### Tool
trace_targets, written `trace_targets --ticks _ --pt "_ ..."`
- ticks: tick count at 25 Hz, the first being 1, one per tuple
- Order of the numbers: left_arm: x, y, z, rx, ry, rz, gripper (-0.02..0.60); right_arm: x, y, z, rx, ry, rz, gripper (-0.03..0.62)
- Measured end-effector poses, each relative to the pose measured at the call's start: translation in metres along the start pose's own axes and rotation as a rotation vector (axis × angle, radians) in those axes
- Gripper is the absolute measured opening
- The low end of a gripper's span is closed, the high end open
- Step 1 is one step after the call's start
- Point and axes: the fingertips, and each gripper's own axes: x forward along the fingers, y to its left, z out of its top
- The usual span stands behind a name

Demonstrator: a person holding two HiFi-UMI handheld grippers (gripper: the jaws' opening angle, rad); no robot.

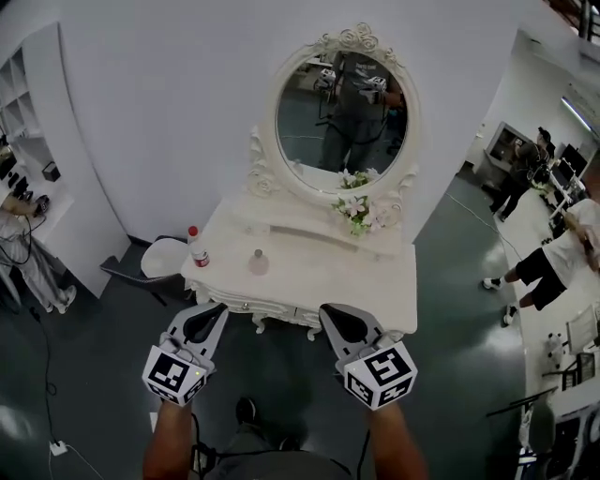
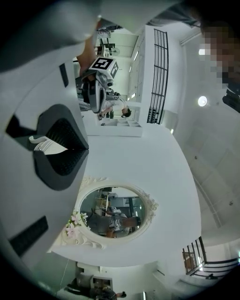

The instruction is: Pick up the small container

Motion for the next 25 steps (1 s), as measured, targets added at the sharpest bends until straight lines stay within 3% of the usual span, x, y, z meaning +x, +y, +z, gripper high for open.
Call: trace_targets --ticks 8,25 --pt "0.054 0.030 -0.007 -0.001 -0.009 -0.143 0.018 0.028 -0.027 0.006 0.027 0.012 -0.124 0.025" --pt "0.114 0.085 -0.024 0.002 -0.038 -0.323 0.018 0.070 -0.050 0.009 0.059 0.025 -0.320 0.025"
